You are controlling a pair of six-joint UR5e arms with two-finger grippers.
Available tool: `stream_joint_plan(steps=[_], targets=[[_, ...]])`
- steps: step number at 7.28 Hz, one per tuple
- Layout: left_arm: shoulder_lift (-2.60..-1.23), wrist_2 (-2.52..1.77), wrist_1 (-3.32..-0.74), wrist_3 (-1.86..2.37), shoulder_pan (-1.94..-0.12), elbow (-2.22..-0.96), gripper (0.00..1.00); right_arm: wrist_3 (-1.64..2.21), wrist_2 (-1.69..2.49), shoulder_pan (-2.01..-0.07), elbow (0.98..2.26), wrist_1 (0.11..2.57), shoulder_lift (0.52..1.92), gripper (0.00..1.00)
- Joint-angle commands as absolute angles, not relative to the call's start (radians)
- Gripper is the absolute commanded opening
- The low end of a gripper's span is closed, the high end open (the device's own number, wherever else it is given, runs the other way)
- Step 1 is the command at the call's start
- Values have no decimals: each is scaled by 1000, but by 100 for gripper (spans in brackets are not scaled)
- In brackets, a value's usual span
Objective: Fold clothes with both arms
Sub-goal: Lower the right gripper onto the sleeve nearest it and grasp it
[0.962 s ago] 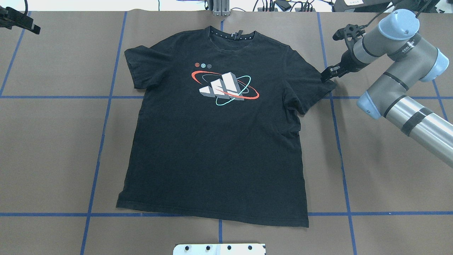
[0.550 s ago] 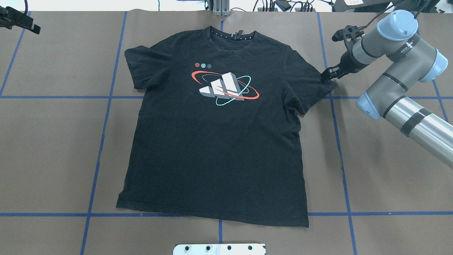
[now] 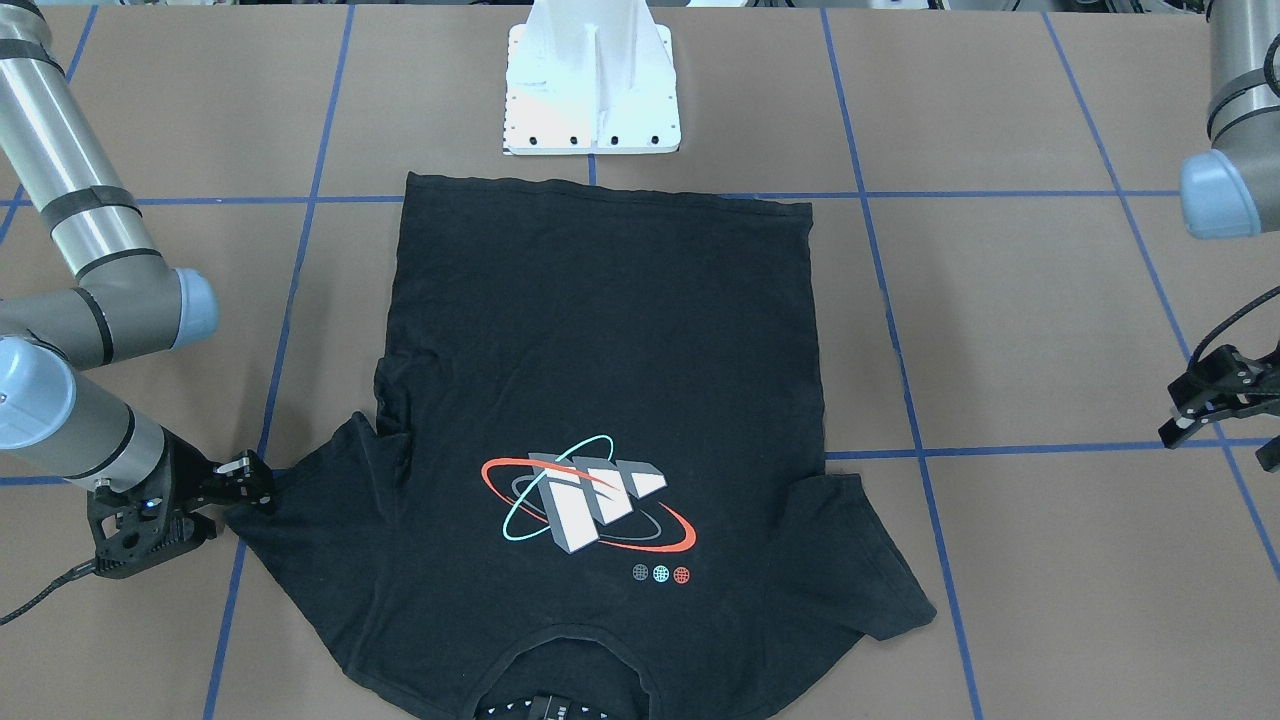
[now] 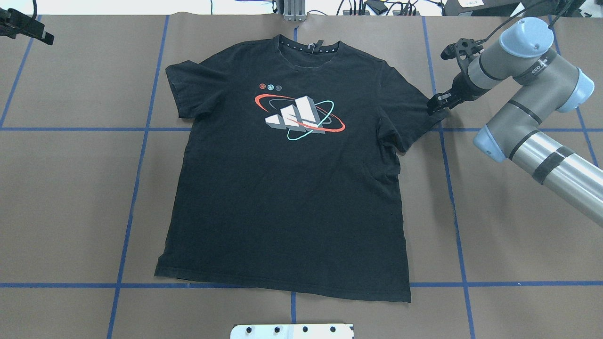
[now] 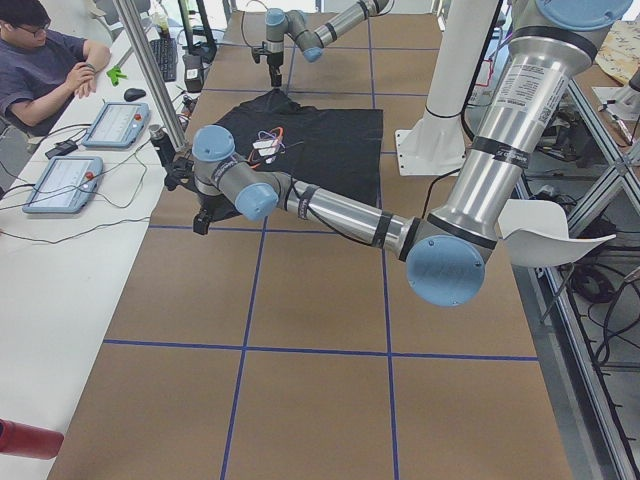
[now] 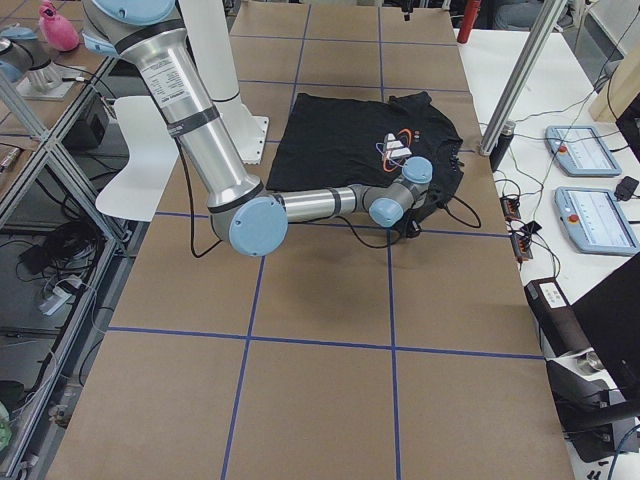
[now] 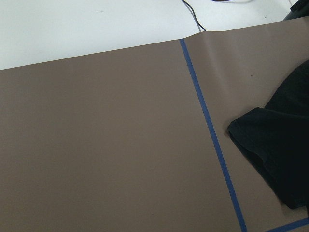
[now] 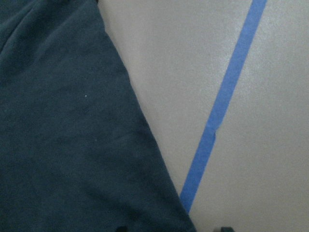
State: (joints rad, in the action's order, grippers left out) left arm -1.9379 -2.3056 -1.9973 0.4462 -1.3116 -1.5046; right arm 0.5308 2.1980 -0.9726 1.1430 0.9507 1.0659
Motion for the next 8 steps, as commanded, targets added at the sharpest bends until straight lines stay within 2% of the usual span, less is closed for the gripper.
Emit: stream_joint_plan(steps=[1,3,4,6,8], targets=[[-1939,-2306,-1997,446,-1312,-1505,100,531,2200,-973,1144,963,1065,64],[-1939,-2306,-1997,446,-1312,-1505,100,531,2210,-974,1144,965,1065,42],[-1939,-2306,-1997,446,-1312,-1506,100,531,2210,-974,1144,963,1066,42],[-1945,-2306,-1997,448,-1312,-1506,100,531,2210,-974,1144,965,1068,32],[-1948,-2306,-1997,460,-1312,-1506,100,531,2210,-974,1147,966,1066,0]])
